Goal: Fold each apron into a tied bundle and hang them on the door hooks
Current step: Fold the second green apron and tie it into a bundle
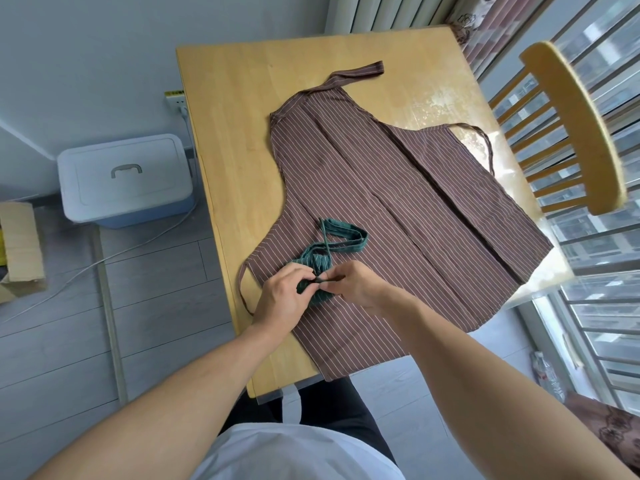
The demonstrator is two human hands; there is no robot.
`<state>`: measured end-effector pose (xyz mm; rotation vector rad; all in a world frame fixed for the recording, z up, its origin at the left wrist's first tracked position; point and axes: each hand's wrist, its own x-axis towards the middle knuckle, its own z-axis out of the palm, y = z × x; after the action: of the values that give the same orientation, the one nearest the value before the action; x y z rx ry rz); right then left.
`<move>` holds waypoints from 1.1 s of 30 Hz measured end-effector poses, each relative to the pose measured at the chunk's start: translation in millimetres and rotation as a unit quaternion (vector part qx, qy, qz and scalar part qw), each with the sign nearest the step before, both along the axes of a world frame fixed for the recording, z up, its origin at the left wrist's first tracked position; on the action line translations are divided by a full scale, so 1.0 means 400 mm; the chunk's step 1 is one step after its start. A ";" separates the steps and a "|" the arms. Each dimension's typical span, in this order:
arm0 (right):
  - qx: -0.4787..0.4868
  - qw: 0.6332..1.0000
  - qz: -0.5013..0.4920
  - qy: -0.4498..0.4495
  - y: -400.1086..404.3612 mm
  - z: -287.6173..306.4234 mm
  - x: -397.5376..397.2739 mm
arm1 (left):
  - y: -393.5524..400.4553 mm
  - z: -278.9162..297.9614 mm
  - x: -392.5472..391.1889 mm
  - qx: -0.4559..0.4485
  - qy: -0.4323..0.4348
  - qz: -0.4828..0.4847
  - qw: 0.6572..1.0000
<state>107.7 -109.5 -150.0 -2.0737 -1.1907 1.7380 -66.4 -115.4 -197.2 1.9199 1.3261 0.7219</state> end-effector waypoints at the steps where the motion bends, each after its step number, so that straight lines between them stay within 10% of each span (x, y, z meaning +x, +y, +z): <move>1: 0.009 1.000 0.003 -0.007 -0.002 0.000 -0.002 | 0.001 -0.001 0.000 0.000 0.002 -0.001 1.000; 26: 0.141 0.978 0.048 -0.146 -0.022 -0.021 -0.004 | 0.027 -0.009 -0.048 0.046 0.202 -0.101 0.973; 33: 0.229 0.932 0.119 -0.255 -0.051 -0.025 0.034 | 0.056 0.005 -0.096 -0.161 0.166 -0.171 0.958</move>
<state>121.2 -130.0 -160.0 -2.1937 -1.8447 0.8591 -104.6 -93.1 -195.1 1.9776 1.1681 0.0074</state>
